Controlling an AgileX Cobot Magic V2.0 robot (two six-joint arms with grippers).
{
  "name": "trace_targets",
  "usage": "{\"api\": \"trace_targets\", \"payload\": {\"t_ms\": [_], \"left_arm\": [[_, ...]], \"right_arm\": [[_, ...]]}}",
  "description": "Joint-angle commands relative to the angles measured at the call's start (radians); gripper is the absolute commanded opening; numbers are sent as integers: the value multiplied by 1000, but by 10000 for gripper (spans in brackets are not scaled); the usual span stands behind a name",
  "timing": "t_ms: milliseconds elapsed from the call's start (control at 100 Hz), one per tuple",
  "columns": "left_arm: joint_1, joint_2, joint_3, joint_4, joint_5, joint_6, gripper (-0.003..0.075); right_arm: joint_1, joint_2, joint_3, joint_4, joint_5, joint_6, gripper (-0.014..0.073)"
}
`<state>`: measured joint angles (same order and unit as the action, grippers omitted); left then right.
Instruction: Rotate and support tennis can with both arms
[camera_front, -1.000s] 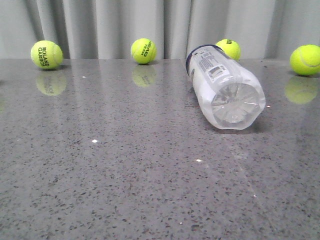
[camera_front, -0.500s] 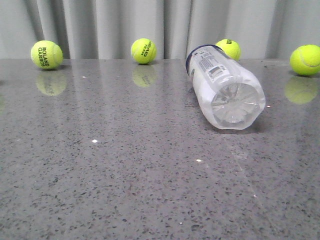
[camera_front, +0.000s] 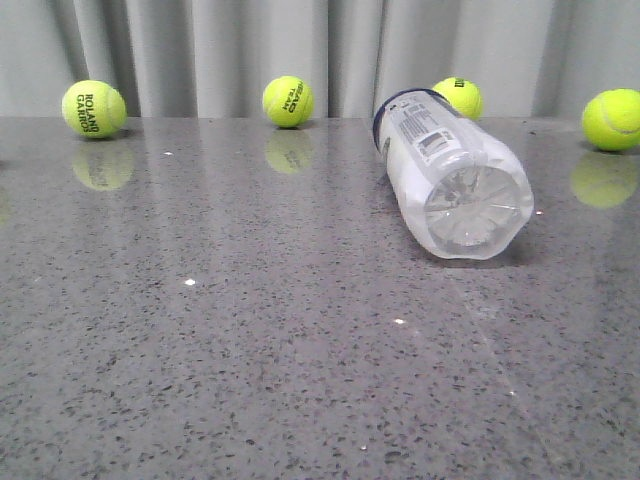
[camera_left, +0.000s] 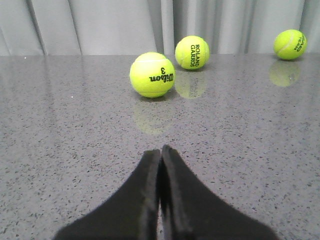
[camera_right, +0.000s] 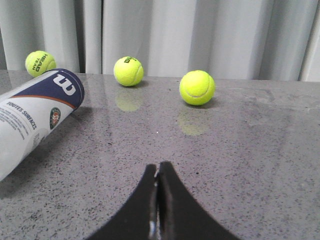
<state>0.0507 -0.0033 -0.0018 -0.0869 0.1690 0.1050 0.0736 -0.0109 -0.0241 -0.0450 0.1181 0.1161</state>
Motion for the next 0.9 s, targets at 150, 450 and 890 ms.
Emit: {"api": "trace_targets", "payload": {"t_ms": [150,450,890], "left_arm": [[-3,-35,46,-2,-76,-9,-20],[-3,-35,46,-2,-76,-9,-20],[-3,-35,46,-2,-76,-9,-20]], "right_arm": [[-6,130,-266,-8,136,2,-67],[-6,403,-518,-8,283,1,-11],[-6,498,-554,-5,177,1,643]]}}
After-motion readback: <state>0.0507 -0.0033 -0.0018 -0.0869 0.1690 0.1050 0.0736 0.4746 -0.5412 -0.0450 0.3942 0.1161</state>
